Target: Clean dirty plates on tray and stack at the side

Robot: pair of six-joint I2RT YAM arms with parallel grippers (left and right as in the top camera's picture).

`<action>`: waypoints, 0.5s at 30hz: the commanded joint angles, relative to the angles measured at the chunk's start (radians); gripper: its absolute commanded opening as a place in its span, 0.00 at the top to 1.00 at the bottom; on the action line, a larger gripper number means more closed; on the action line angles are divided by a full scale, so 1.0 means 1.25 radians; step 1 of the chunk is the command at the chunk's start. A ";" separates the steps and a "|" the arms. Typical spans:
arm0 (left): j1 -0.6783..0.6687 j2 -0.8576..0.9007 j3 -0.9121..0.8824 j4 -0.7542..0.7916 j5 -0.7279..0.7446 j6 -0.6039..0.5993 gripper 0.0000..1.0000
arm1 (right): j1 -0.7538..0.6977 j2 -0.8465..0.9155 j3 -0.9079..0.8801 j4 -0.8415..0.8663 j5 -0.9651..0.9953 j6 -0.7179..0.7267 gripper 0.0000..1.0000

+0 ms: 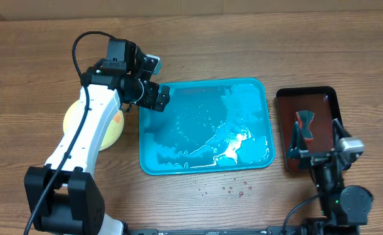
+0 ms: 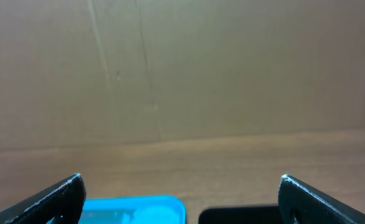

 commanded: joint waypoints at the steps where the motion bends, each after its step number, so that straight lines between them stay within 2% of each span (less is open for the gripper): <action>1: -0.002 -0.020 0.013 0.001 0.000 0.012 0.00 | 0.011 -0.073 -0.077 0.036 0.005 0.002 0.00; 4: -0.002 -0.020 0.013 0.001 0.000 0.012 0.00 | 0.011 -0.097 -0.117 0.056 0.005 0.001 0.00; 10: -0.002 -0.020 0.013 0.001 0.000 0.012 0.00 | 0.011 -0.097 -0.116 -0.060 -0.001 0.006 0.00; 15: -0.002 -0.020 0.013 0.001 0.000 0.012 0.00 | 0.011 -0.093 -0.116 -0.052 -0.007 0.007 0.00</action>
